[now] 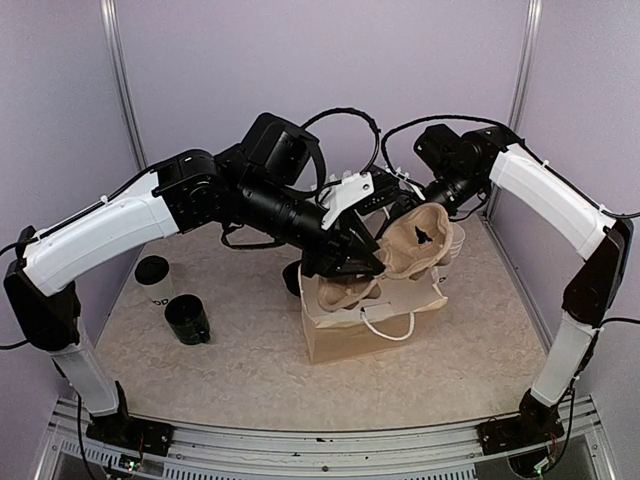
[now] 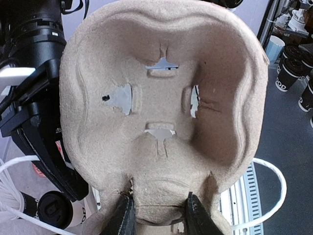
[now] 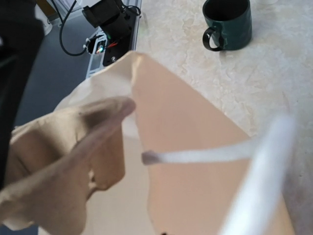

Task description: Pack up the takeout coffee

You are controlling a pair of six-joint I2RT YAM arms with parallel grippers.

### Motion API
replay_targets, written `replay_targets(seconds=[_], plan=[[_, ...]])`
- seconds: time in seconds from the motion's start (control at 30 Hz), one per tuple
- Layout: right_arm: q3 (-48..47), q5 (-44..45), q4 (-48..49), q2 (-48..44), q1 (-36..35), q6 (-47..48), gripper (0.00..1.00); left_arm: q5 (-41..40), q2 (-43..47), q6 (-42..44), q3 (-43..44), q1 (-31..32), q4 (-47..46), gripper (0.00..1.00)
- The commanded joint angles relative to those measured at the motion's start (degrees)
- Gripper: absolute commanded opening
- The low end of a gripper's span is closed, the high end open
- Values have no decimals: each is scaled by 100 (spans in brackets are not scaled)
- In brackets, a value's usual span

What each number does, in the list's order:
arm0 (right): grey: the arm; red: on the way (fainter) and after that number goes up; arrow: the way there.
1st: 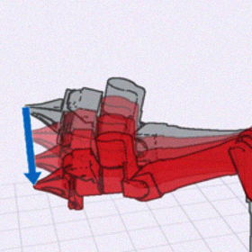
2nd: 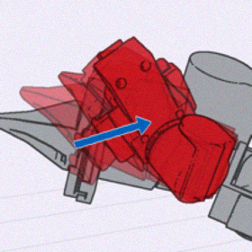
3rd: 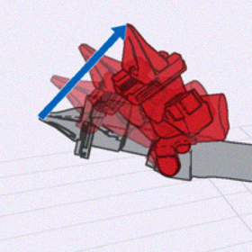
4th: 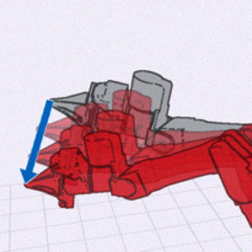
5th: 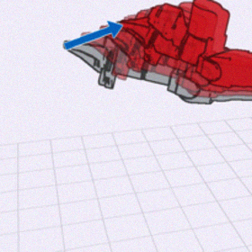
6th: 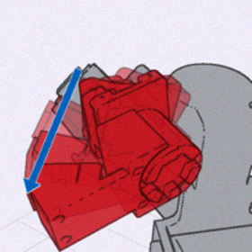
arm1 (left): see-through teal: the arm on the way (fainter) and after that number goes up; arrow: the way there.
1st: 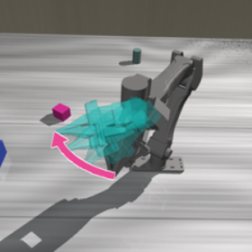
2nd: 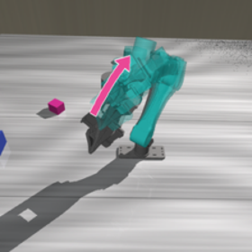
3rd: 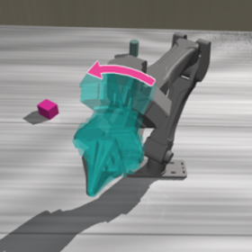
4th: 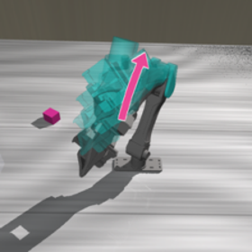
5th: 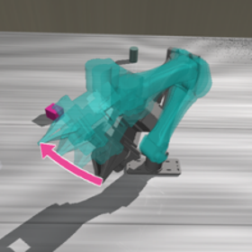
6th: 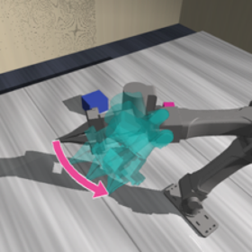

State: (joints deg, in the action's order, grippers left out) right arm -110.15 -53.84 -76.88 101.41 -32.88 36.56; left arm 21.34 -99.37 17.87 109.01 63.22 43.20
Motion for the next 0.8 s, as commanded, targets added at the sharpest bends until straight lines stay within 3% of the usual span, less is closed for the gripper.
replay_targets(seconds=[0.0,0.77], plan=[[-192,-109,-37,13,-50,-8,0,-87,49,92,123,30,1,31],[-294,-100,18,98,-51,-105,0,-415,157,254,213,271,-326,31]])
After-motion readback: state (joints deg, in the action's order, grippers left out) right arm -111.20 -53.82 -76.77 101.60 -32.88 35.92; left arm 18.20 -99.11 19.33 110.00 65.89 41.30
